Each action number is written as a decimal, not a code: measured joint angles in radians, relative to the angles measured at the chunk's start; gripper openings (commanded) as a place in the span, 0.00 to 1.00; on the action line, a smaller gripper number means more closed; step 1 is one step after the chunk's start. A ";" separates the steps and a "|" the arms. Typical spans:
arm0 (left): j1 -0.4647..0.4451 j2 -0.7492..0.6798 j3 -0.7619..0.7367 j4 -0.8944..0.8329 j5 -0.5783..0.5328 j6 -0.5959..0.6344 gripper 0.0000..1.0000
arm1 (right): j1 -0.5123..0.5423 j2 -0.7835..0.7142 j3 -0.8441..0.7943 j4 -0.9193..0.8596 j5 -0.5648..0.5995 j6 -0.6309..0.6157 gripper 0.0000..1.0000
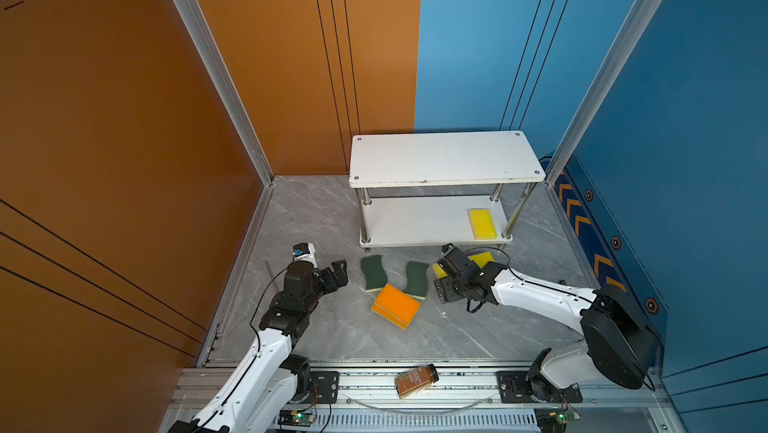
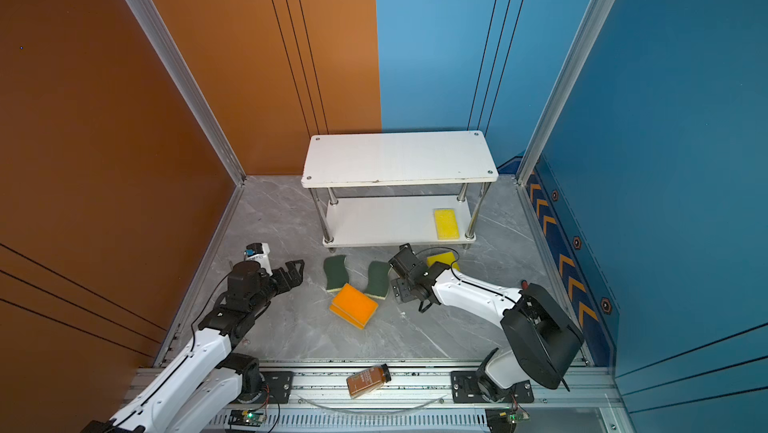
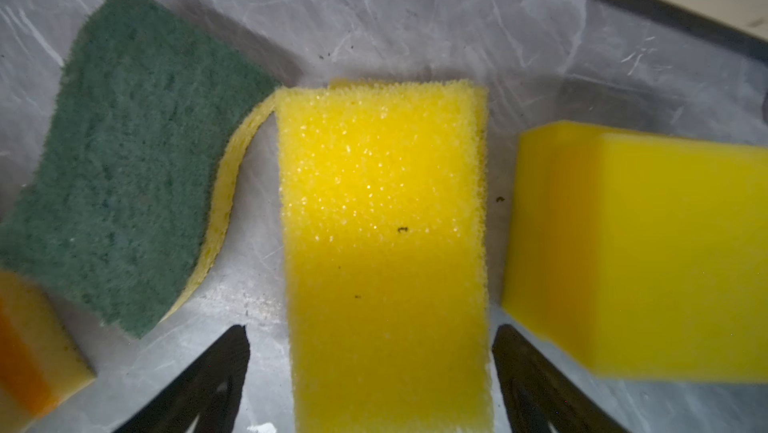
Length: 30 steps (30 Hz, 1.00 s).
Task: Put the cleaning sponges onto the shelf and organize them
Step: 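Lower the right gripper onto the flat yellow sponge and grasp it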
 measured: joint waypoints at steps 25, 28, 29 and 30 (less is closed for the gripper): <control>0.001 0.009 0.001 0.001 0.000 0.001 0.98 | 0.000 0.062 0.021 0.006 0.026 0.003 0.76; 0.002 0.021 0.006 0.000 0.000 0.005 0.98 | 0.000 0.079 0.040 0.006 0.026 0.003 0.74; 0.002 0.025 0.010 0.001 0.000 0.006 0.98 | 0.000 0.082 0.044 0.006 0.026 0.002 0.73; 0.002 0.029 0.013 0.001 0.000 0.008 0.98 | 0.000 0.083 0.046 0.006 0.026 0.000 0.73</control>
